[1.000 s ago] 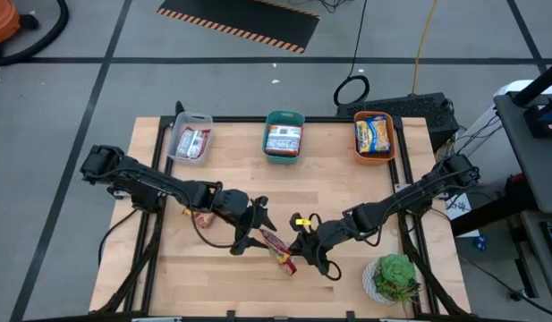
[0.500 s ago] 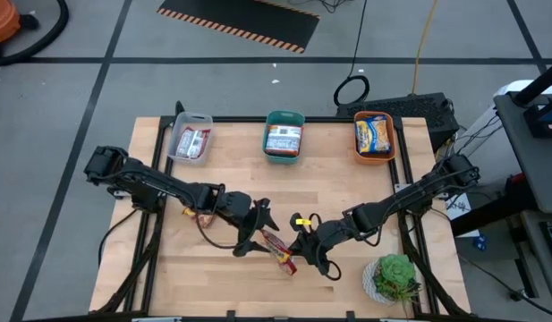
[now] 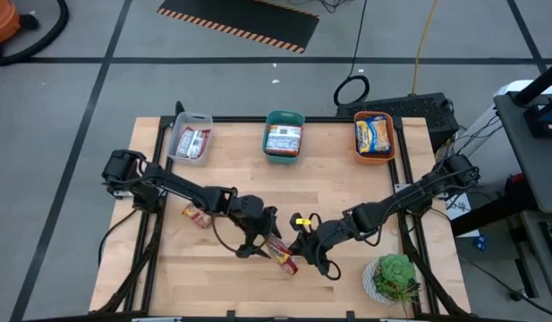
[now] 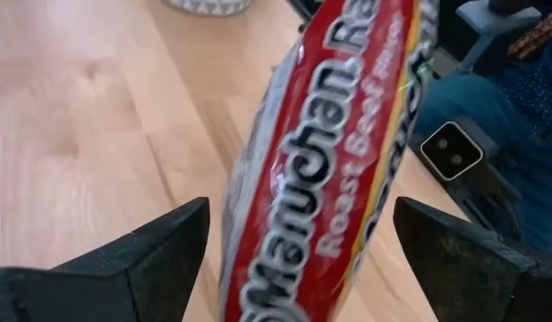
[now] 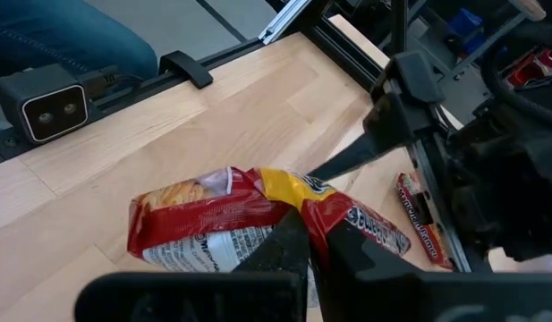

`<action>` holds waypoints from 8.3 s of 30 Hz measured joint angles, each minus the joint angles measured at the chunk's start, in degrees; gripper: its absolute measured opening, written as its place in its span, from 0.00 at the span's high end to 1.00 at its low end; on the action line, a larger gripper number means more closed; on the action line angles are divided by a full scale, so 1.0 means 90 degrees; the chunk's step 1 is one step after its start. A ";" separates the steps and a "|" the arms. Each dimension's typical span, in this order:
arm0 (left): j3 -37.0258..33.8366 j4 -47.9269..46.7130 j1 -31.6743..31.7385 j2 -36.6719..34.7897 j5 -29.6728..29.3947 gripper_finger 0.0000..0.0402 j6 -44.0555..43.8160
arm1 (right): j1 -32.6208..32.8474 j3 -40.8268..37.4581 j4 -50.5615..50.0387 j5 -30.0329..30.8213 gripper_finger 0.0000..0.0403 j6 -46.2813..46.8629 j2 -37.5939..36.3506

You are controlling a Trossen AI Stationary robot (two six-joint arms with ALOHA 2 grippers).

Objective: Sort Maruchan noodles
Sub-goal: Put the right red noodle pack into the transparent bin

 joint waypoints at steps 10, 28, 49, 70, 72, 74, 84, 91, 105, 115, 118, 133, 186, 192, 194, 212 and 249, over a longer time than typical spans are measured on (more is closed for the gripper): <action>0.0000 0.0295 0.0158 0.0002 0.0012 0.34 -0.0080 | -0.0002 0.0000 -0.0039 0.0000 1.00 0.0000 0.0000; -0.0007 0.0217 0.0210 0.0002 0.0044 0.61 0.0513 | 0.0070 0.0000 -0.0100 0.1292 0.98 0.0454 -0.0010; -0.0005 -0.0285 0.0505 -0.0480 0.0051 0.61 0.0124 | 0.0386 -0.0004 -0.1334 0.3126 0.61 0.1020 -0.0355; 0.0009 -0.2206 -0.0108 -0.1868 -0.1271 0.67 0.0399 | 0.1294 0.0000 -0.1806 0.5491 0.61 0.1432 -0.1273; 0.0005 -0.2507 -0.0093 -0.1862 -0.1529 0.67 0.0231 | 0.1299 -0.0002 -0.1807 0.5486 0.61 0.1586 -0.1274; 0.0005 -0.2693 -0.0039 -0.1847 -0.1627 0.67 0.0105 | 0.1303 -0.0002 -0.1805 0.5480 0.61 0.1712 -0.1277; -0.0005 -0.2980 0.0244 -0.1795 -0.1789 0.67 -0.0637 | 0.0756 -0.0002 -0.1443 0.4472 0.61 0.3305 -0.1236; -0.0005 -0.3329 0.0234 -0.1795 -0.1852 0.67 -0.1120 | 0.0263 -0.0005 -0.1507 0.2939 0.61 0.4263 -0.0865; -0.0002 -0.3552 -0.0192 -0.1482 -0.2940 0.34 -0.2406 | -0.0256 -0.0005 -0.1462 0.1779 0.61 0.4456 -0.0394; -0.0002 -0.4328 -0.0748 -0.0719 -0.3357 0.23 -0.3723 | -0.0566 -0.0005 -0.1467 0.1441 0.61 0.4258 -0.0393; -0.0005 -0.4573 -0.0751 -0.0649 -0.3851 0.23 -0.4085 | -0.0559 -0.0005 -0.1469 0.1407 0.61 0.4131 -0.0393; -0.0053 -0.4017 -0.0938 -0.0551 -0.3788 0.23 -0.3010 | -0.0389 -0.0005 -0.1425 0.1107 0.61 0.4461 -0.0393; -0.0068 -0.4241 0.0593 -0.2006 -0.5177 0.99 -0.0387 | -0.0278 0.0000 -0.1820 0.0507 0.61 0.3560 -0.1030; -0.0068 -0.4403 0.1160 -0.2694 -0.5980 0.99 -0.0051 | -0.0328 -0.0002 -0.1949 0.1015 0.61 0.3600 -0.1124; -0.0068 -0.4474 0.1397 -0.2840 -0.6070 0.99 -0.0057 | -0.0328 -0.0002 -0.2022 0.1003 0.61 0.3729 -0.1124; -0.0072 -0.5169 0.3005 -0.3026 -0.7921 0.99 -0.1265 | -0.0301 -0.0002 -0.2225 0.0974 0.61 0.3292 -0.1124; -0.0068 -0.7895 0.4781 -0.3320 -0.8859 0.99 -0.2171 | -0.0879 -0.0002 -0.2761 0.1003 0.61 0.2019 -0.1143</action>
